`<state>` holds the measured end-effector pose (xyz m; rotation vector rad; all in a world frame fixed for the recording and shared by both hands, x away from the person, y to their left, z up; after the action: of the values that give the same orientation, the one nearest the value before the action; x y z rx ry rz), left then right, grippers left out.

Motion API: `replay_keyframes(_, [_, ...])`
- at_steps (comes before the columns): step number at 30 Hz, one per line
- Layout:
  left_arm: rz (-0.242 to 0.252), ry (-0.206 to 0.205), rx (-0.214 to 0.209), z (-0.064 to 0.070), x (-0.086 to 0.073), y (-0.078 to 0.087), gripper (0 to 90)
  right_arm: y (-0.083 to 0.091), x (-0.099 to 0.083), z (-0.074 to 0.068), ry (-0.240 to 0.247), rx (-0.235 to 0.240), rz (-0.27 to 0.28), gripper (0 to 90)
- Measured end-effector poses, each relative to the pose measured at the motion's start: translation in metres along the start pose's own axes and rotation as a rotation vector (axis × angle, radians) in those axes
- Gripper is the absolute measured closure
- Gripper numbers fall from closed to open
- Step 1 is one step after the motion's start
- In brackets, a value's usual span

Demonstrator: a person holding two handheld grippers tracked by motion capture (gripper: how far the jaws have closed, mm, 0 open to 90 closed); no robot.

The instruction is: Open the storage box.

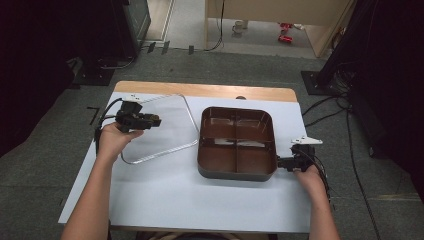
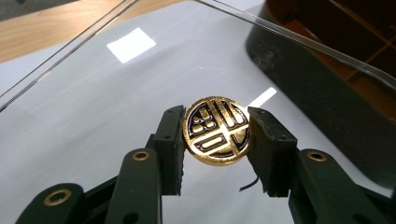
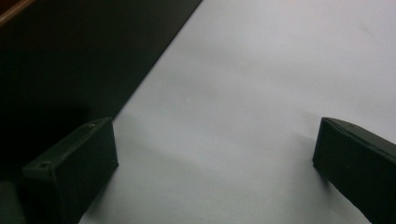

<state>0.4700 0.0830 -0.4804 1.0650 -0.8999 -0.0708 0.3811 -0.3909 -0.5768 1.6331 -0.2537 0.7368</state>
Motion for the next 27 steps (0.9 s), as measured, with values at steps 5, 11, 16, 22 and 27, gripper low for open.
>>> replay_keyframes(5, [-0.016, 0.025, 0.030, -0.018, -0.011, -0.005, 59.1, 0.000, 0.000, 0.000, 0.000, 0.001, 0.000, 0.0])
replay_keyframes(11, [-0.030, 0.063, 0.059, -0.035, -0.022, -0.015, 59.1, 0.000, 0.000, 0.000, 0.000, 0.000, 0.000, 0.0])
replay_keyframes(16, [-0.041, 0.080, 0.067, -0.042, -0.027, -0.022, 59.1, 0.000, 0.000, 0.000, 0.000, 0.000, 0.000, 0.0])
replay_keyframes(22, [-0.058, 0.097, 0.078, -0.048, -0.033, -0.030, 59.1, 0.000, 0.000, 0.000, 0.000, 0.000, 0.000, 0.0])
replay_keyframes(27, [-0.068, 0.090, 0.115, -0.053, -0.037, -0.036, 59.0, 0.000, 0.000, 0.000, 0.000, 0.000, 0.000, 0.0])
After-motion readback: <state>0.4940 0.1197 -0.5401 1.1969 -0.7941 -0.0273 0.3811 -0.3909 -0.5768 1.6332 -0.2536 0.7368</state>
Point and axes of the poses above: each handheld gripper's, and its own axes: y roughly backward along the jaws, x roughly out of its top, z roughly to its right, the point moved 10 cm from there along -y, roughly forward along the jaws, and after that the axes turned 8 degrees about -z, right-handed, at the moved point
